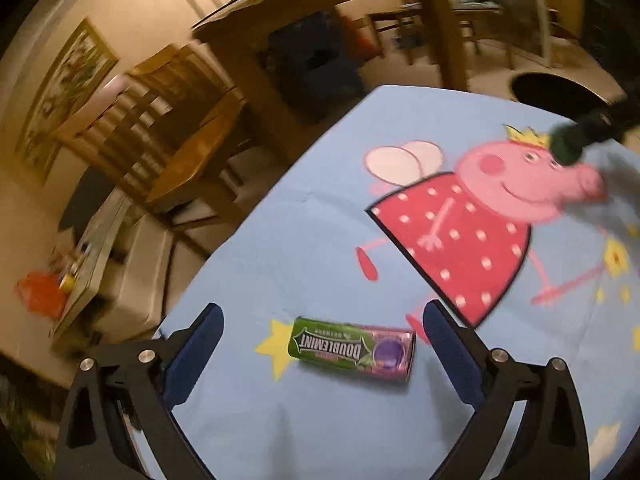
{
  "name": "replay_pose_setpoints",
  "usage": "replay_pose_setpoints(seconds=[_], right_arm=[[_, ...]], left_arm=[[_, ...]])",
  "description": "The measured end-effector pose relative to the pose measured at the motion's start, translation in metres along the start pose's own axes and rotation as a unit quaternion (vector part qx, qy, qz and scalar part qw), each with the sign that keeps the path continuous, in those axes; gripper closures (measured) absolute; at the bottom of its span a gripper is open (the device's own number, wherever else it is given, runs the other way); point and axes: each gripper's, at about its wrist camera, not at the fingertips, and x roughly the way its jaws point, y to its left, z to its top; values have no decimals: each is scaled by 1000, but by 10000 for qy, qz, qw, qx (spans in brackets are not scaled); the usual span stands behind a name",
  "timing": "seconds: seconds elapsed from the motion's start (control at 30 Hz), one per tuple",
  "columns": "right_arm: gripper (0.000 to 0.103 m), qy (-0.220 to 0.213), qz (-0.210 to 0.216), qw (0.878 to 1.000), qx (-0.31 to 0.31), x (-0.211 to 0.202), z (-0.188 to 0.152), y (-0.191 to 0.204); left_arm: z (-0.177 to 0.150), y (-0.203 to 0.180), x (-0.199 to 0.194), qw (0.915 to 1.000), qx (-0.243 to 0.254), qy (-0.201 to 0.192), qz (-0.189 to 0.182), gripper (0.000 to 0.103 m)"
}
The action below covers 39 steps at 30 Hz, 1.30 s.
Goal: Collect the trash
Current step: 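Grasp the green cap with the right tool while the left tool grasps the Doublemint gum pack, then carry the gum pack and green cap over the bin and open both tools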
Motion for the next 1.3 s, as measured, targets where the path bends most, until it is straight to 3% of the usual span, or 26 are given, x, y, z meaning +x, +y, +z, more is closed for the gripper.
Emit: replay_pose_setpoints(seconds=[0.17,0.33,0.47,0.67,0.8,0.87,0.93,0.97,1.0,1.03,1.1,1.17,1.2,1.23,1.3], right_arm=[[90,149,-41,9999,-66,19,-3,11],[90,258,-53,9996,-128,38,1,18],[90,286,-86,9995,-129,46,3,20],[89,182,-137,9996,-157,39,3,20],[90,60,-187,9996,-204,27,3,18],[90,2,-152,9997,-203,21,3,17],[89,-55,-103,9997,-225,16,3,19],[89,-96,-80,9996,-248,12,4,20],[89,-140,-60,9995,-273,9,4,21],[89,-177,-43,9994,-293,6,3,21],[89,-239,-50,9992,-312,0,2,20],[89,-293,-116,9990,-313,-6,1,16],[89,-324,-184,9988,-318,-10,1,14],[89,-355,-262,9985,-330,-14,0,11],[89,-450,-426,9975,-338,-26,0,3]], left_arm=[[-14,22,26,9947,-261,-11,-995,7],[-22,32,45,9877,-544,50,-1465,6],[-28,35,41,9784,-767,10,-1919,23],[-30,29,35,9807,-1211,129,-1529,23],[-40,20,18,9735,-2029,431,-959,23],[-45,16,10,9596,-2666,709,-556,23],[-52,12,1,9346,-3427,954,-19,23],[-57,5,-6,9128,-3915,1092,388,23],[-59,-2,-12,8968,-4226,1132,658,23],[-59,-8,-15,8883,-4373,1137,821,23],[-60,-27,-25,8619,-4768,1079,1347,23],[-54,-34,-30,8565,-4805,1108,1527,23],[-57,-35,-32,8468,-5028,1094,1351,23],[-56,-36,-33,8432,-5095,1105,1311,23],[-49,-46,-41,8519,-4926,1052,1437,23]])
